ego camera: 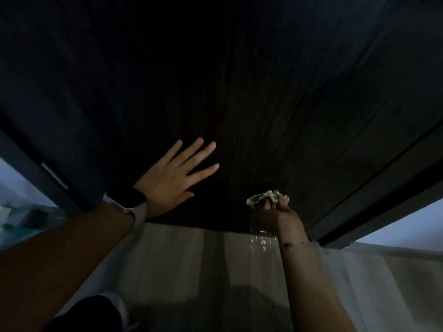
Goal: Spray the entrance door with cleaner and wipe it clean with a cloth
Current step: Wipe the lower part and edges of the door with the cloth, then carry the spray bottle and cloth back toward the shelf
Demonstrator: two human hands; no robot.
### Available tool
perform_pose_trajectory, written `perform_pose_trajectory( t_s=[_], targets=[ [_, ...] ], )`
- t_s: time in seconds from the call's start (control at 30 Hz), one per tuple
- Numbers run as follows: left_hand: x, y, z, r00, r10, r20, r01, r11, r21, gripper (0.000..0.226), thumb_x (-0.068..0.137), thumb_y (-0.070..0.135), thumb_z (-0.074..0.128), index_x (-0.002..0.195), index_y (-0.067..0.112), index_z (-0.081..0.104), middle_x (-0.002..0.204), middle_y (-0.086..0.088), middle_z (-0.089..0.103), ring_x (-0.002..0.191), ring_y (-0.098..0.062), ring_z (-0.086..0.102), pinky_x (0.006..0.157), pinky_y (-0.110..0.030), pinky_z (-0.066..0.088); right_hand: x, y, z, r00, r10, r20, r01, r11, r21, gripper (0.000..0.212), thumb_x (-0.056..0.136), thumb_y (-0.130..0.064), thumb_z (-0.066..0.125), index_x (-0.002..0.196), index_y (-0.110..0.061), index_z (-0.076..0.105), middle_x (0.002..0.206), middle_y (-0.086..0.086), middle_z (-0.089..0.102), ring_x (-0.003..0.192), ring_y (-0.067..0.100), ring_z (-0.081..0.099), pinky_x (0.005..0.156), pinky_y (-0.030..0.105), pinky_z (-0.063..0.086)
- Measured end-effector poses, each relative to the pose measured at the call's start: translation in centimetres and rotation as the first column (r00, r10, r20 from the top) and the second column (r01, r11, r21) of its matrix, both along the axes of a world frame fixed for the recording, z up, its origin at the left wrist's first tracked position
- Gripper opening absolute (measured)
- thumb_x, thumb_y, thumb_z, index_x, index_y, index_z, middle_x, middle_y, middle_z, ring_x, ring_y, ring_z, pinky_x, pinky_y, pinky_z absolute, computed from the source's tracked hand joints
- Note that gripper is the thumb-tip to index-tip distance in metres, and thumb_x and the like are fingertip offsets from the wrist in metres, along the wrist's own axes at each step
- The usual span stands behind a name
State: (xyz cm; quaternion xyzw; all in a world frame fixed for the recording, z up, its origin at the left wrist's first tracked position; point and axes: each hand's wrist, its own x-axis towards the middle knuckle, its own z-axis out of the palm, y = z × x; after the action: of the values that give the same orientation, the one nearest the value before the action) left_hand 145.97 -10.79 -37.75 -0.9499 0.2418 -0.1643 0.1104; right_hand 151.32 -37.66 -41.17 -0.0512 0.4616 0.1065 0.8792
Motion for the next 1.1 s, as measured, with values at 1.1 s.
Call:
perform_pose_trajectory(
  t_s=[1.1],
  targets=[
    [-28.6, 19.5, -2.3, 0.536, 0.607, -0.587, -0.588, -0.231, -0.775, 0.037, 0.081, 0.014, 0.077, 0.115, 0.008, 0.064, 0.114, -0.009, 0.066, 0.103, -0.022, 0.063, 0.095, -0.037, 0.048, -13.1, 32.8, 6.8, 0.064, 0.997, 0.035, -0.438, 0.060, -0.897, 0.032, 0.082, 0.001, 0.070, 0.111, -0.010, 0.064, 0.096, 0.008, 0.070, 0.087, 0.020, 0.066, 0.076, 0.035, 0.054]
  ],
)
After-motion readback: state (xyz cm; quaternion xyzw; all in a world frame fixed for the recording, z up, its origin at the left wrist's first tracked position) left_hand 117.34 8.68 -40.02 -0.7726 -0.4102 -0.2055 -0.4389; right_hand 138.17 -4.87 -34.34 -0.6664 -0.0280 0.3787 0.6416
